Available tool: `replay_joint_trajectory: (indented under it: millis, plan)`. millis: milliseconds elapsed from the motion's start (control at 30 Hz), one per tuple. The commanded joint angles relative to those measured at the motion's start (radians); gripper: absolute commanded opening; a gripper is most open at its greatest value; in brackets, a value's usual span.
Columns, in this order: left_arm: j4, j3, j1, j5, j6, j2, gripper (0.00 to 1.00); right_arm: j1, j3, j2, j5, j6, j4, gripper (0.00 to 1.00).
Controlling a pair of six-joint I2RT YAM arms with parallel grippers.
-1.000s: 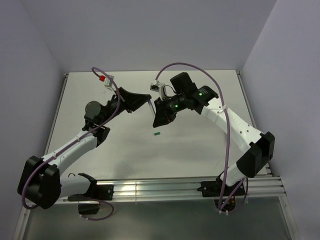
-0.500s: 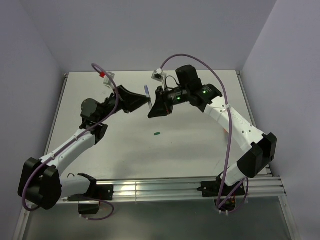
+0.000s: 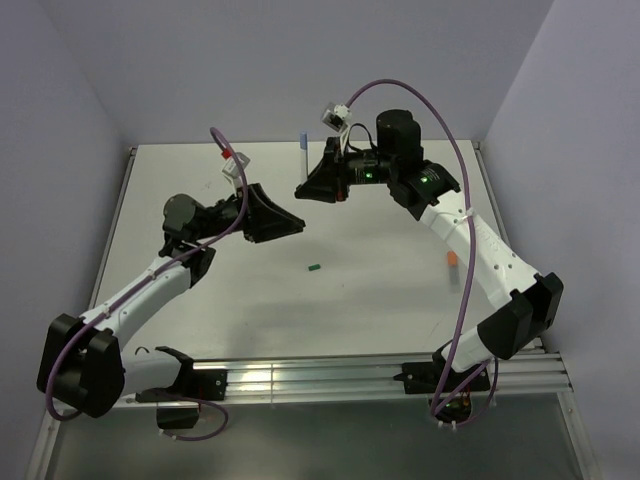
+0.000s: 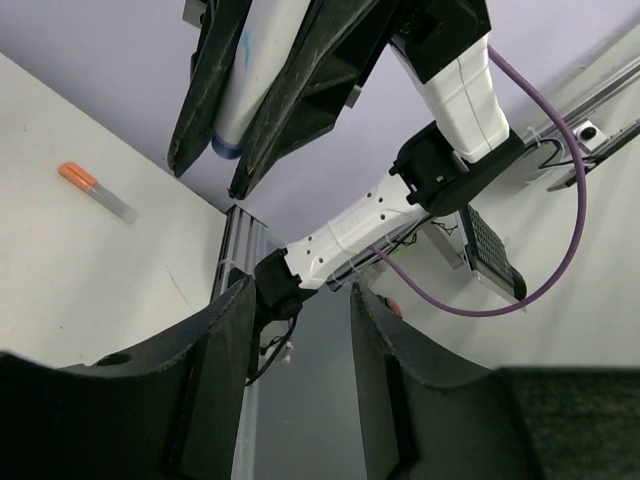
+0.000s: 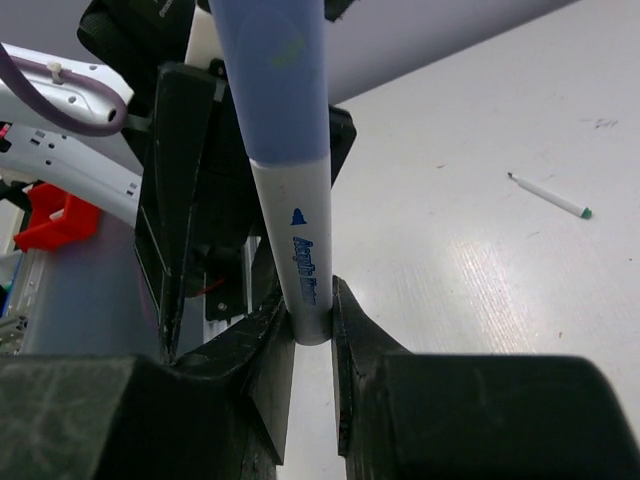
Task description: Insert the pens into the pen caps
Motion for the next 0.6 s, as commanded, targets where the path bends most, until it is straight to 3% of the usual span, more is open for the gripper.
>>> replay_joint_trajectory:
  millis: [0, 100, 233, 333, 400, 467, 567]
  plan:
    - [0.025, 0.075, 0.037, 0.065, -0.003, -0.012, 0.48, -0.006, 0.009, -0.054, -0.026, 0.000, 0.066, 0.00]
    - [-0.056, 0.116, 0.106, 0.111, 0.064, -0.030, 0.51, -0.004, -0.003, -0.070, -0.035, -0.007, 0.060, 0.00]
    - [-0.293, 0.211, 0.212, 0.164, 0.307, -0.058, 0.54, -0.006, -0.014, -0.079, -0.075, -0.004, 0.056, 0.00]
    - [-0.384, 0.319, 0.237, 0.195, 0.414, -0.041, 0.54, 0.003, -0.037, -0.079, -0.109, 0.002, 0.057, 0.00]
    - [-0.316, 0.352, 0.237, 0.201, 0.388, -0.019, 0.55, 0.014, -0.045, -0.076, -0.124, 0.002, 0.057, 0.00]
    - [-0.131, 0.340, 0.237, 0.203, 0.278, -0.001, 0.56, 0.029, -0.059, -0.077, -0.152, 0.003, 0.059, 0.00]
    - [0.002, 0.336, 0.231, 0.209, 0.153, 0.026, 0.56, 0.046, -0.071, -0.077, -0.158, 0.008, 0.059, 0.00]
